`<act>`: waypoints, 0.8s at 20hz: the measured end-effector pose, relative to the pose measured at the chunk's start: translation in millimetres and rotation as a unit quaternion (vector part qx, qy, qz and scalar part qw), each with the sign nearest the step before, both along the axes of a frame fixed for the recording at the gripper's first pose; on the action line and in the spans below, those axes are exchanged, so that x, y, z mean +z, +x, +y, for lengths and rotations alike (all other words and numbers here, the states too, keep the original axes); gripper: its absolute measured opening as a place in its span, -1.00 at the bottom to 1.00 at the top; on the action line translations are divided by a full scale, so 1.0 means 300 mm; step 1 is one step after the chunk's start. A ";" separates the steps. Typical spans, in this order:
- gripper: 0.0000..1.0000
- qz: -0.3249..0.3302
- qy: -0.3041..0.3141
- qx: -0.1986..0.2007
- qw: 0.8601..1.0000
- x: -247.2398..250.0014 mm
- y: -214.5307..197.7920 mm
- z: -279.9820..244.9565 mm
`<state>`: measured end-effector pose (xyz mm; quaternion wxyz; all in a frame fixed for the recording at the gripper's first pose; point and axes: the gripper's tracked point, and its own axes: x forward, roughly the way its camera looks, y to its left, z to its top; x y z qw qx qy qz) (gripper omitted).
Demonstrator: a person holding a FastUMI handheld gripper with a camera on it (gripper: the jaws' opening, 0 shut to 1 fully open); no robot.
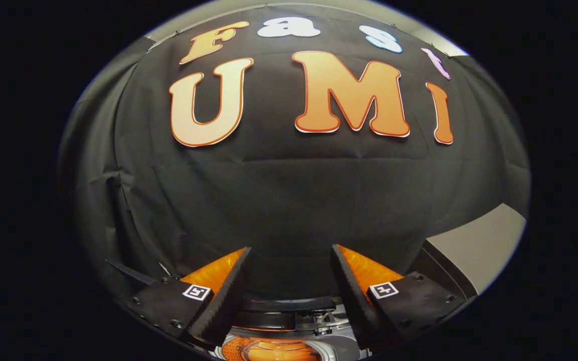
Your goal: Put the clothes into the washing machine and then close the washing machine lid.
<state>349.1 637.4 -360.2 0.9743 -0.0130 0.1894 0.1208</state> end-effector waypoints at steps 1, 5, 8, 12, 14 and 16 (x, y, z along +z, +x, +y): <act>0.98 -0.002 0.000 0.001 1.000 0.000 -0.017 -0.004; 0.98 -0.012 0.001 0.004 1.000 0.003 -0.086 -0.025; 0.98 -0.016 0.001 0.005 1.000 -0.002 -0.128 -0.035; 0.98 -0.019 0.000 0.007 1.000 -0.007 -0.180 -0.048; 0.98 -0.020 -0.001 0.007 1.000 -0.017 -0.206 -0.057; 0.98 -0.026 0.001 0.008 1.000 -0.020 -0.227 -0.061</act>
